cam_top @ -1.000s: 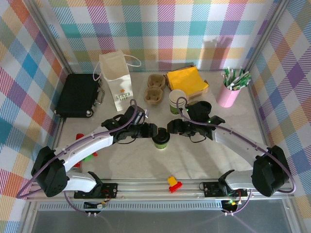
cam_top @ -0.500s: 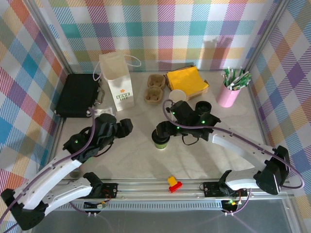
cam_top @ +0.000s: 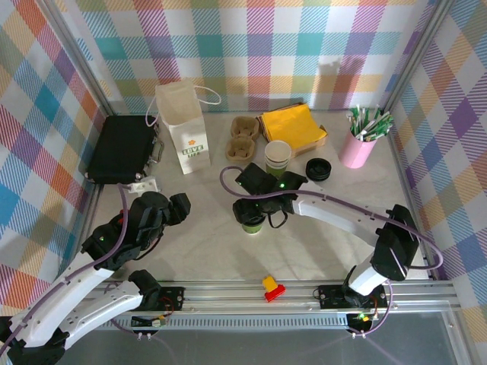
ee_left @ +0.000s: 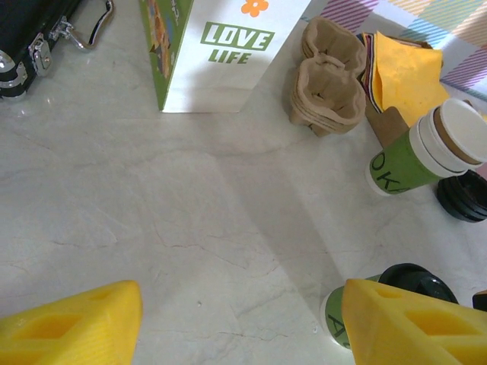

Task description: Pack the takeout coffee

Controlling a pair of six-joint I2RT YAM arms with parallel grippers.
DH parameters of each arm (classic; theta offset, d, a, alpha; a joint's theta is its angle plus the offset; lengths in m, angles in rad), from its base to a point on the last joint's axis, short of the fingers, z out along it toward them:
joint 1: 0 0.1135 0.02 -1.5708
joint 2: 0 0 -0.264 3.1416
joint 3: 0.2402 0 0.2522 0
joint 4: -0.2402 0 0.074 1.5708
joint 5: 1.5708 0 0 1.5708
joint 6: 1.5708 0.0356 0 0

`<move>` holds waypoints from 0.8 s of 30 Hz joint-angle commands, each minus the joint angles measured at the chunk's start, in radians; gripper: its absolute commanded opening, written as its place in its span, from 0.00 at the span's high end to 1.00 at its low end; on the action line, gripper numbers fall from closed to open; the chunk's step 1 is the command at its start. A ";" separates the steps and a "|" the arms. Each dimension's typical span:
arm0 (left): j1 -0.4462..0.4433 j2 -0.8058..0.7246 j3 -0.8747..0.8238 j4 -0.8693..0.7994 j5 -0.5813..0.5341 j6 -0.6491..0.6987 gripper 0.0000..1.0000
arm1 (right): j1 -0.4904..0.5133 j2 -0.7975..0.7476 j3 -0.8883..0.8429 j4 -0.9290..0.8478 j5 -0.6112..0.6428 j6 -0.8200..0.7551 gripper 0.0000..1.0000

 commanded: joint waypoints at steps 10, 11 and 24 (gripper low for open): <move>0.010 0.033 -0.014 0.025 0.008 0.002 0.30 | 0.009 0.074 0.077 -0.091 -0.003 -0.034 0.19; 0.010 0.035 -0.014 0.027 0.008 0.002 0.30 | 0.009 0.081 0.082 -0.093 -0.006 -0.036 0.19; 0.009 0.041 -0.015 0.037 0.013 0.009 0.30 | 0.010 0.146 0.133 -0.139 0.002 -0.044 0.20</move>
